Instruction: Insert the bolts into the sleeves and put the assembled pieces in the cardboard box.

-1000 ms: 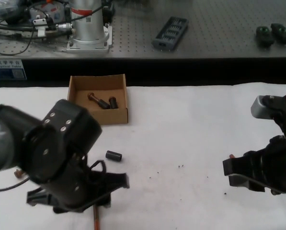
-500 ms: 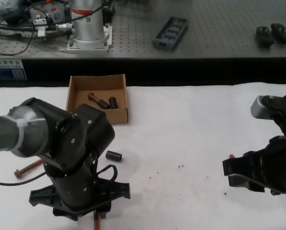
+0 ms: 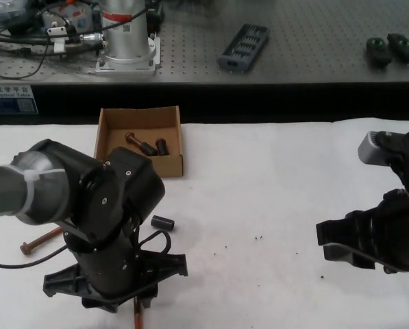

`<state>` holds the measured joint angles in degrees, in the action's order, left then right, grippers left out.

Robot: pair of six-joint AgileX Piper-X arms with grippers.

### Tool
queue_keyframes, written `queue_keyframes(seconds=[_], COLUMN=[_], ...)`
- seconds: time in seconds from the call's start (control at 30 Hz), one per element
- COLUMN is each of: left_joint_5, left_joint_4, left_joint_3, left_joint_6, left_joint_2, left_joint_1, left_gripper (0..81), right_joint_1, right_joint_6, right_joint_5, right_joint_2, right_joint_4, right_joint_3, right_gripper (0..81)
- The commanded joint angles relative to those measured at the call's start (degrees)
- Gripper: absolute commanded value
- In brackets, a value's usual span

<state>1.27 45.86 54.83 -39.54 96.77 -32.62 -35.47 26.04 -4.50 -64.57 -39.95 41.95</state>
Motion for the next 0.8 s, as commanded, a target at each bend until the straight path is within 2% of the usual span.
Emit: queue_keyframes(seconds=[0.0,0.13,0.27,0.3,0.47,0.57,0.77], left_joint_5=[1.84,6.03,6.25,6.27,6.9,6.68,4.49], left_joint_4=[-0.43,-0.31,-0.31,-0.31,-0.31,-0.96,-7.11], left_joint_3=[0.75,0.75,0.75,0.75,0.89,0.89,0.89], left_joint_6=[-2.53,-3.88,-4.03,-4.36,-4.32,-1.43,6.79], left_joint_2=[0.94,4.2,5.78,5.78,5.06,3.94,-4.8], left_joint_1=[-0.24,-0.61,-1.43,-1.42,-1.42,-1.42,-1.04], left_gripper=[32.8,32.8,32.3,30.2,0.8,0.6,0.6], right_joint_1=[-0.02,-0.02,-0.02,-0.02,-0.02,-0.02,-0.02], right_joint_6=[0.05,0.05,0.05,0.05,0.05,-0.53,-12.97], right_joint_5=[0.02,-0.2,-0.37,-0.37,-0.37,-0.37,-2.72], right_joint_2=[0.45,0.45,0.45,0.45,0.45,0.45,-0.68], right_joint_4=[0.92,1.27,1.23,1.23,1.52,1.85,3.15], right_joint_3=[0.0,0.0,0.0,0.0,0.0,0.0,0.57], right_gripper=[29.5,29.5,29.5,29.5,29.5,29.5,29.0])
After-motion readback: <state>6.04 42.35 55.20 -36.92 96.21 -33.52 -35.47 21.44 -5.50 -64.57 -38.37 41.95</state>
